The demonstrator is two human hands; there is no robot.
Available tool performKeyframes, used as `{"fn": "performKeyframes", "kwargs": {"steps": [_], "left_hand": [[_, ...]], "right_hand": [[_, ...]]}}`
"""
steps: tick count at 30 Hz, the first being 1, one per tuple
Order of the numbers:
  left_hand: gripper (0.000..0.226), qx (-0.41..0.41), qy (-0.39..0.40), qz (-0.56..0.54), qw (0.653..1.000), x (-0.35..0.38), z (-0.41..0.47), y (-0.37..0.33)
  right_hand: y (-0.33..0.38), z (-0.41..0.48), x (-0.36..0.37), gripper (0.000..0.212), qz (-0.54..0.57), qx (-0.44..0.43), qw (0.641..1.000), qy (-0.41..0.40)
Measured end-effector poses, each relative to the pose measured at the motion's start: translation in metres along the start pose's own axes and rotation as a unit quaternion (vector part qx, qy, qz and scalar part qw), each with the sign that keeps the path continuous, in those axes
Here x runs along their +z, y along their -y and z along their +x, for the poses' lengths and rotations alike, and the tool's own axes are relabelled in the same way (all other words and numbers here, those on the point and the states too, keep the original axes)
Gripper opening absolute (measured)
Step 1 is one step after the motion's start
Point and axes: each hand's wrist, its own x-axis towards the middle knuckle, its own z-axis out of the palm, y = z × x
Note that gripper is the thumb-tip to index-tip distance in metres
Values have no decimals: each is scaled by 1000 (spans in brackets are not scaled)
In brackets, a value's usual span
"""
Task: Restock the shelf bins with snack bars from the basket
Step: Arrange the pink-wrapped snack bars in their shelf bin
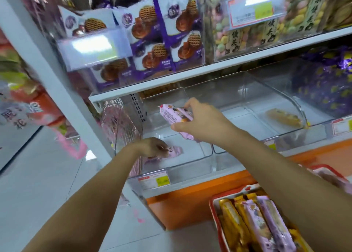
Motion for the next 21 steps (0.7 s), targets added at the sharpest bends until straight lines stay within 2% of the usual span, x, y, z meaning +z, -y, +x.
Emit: {"fn": "performKeyframes", "kwargs": {"steps": [2,4,6,9,12,13,15,17,19,21], "left_hand": [[29,-1,-2,89,996,4,0,4],[29,-1,-36,168,985,11,6,8],[31,5,-84,192,978,17,10,13],[31,2,-110,192,975,25,9,23],[26,-27,-117,115,986,32,-8,20],[24,-35,-118,91,988,32,-19,16],[21,-44,-152,55,986,33,-48,4],[22,-35,-236,20,971,42,-82,-5],[27,-22,-317,3,948,56,-112,-10],[32,-1,-361,-14,932,71,-126,-7]], "right_hand": [[12,8,15,55,-27,12,1000,-6],[19,19,31,54,-55,26,998,-6],[22,33,48,53,-92,43,995,0],[18,54,72,44,-141,86,986,11],[1,72,98,28,-171,150,973,26],[-5,75,106,29,-170,174,970,31],[-13,80,121,51,-149,208,965,45],[-16,82,133,75,-151,232,959,59],[-19,83,142,88,-166,245,953,67],[-19,82,143,92,-172,236,952,87]]}}
